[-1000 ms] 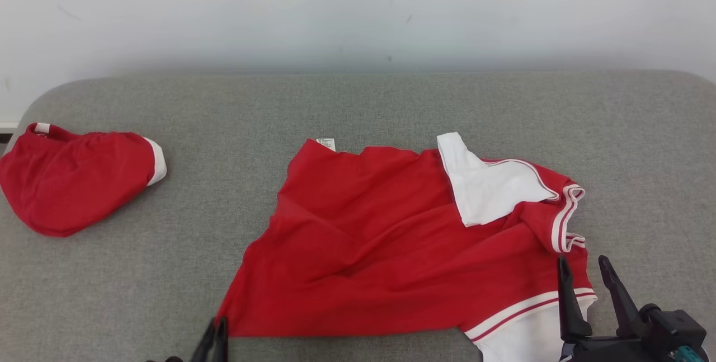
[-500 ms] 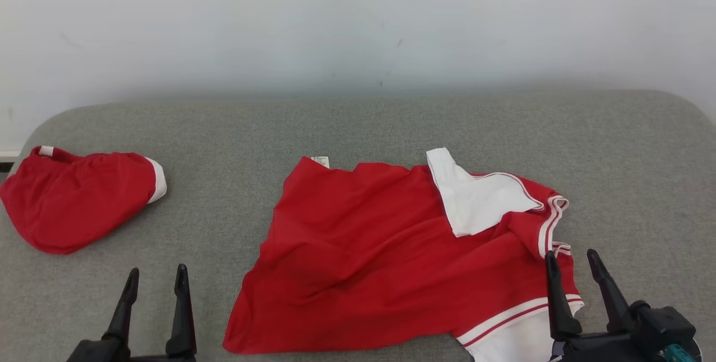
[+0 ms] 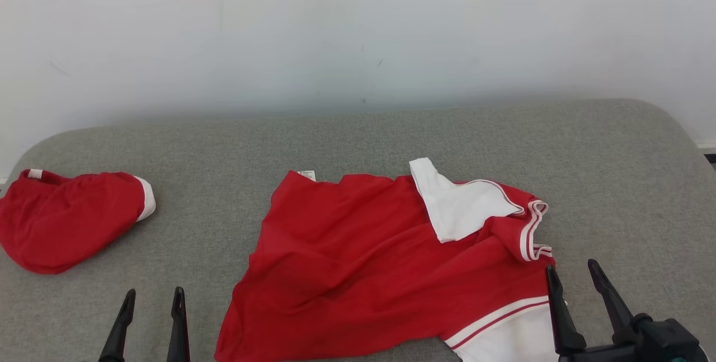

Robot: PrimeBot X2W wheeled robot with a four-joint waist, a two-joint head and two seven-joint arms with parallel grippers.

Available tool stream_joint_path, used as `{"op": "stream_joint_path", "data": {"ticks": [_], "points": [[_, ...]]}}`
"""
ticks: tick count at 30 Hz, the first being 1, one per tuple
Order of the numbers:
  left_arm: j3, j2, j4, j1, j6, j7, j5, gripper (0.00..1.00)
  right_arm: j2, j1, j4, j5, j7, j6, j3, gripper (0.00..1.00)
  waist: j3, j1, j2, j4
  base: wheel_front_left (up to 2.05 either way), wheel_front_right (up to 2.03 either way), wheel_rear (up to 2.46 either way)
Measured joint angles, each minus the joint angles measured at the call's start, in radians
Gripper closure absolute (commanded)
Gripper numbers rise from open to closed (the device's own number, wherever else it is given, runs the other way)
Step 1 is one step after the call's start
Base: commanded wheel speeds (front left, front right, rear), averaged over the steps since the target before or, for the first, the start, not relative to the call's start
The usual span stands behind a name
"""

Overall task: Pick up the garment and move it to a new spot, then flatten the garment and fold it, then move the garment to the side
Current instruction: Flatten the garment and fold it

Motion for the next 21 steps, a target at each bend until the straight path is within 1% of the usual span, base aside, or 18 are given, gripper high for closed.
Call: {"op": "stream_joint_path", "data": {"ticks": [7,15,17,21], "points": [[0.009,0.003,0.011,0.038,-0.010,0.000,-0.019,0.00,0.001,0.031,-0.001,0.000,0.000,0.000,-0.004,0.00,-0.004,0.0000,0.0000,0.003,0.00,0.00,0.00],[0.013,0.001,0.021,0.039,-0.011,0.000,-0.024,0.00,0.001,0.034,0.006,0.000,0.000,0.000,0.005,0.00,-0.010,0.0000,0.0000,0.012,0.00,0.00,0.00],[0.005,0.001,0.028,0.038,-0.011,0.000,-0.025,0.00,-0.004,0.034,0.015,0.001,0.000,0.000,0.010,0.00,-0.009,0.0000,0.0000,0.014,0.00,0.00,0.00],[-0.048,0.002,0.083,0.033,-0.016,0.000,-0.025,0.00,-0.020,0.033,0.069,0.016,0.006,0.000,0.015,0.00,-0.003,0.0000,0.0000,0.015,0.00,0.00,0.00]]}}
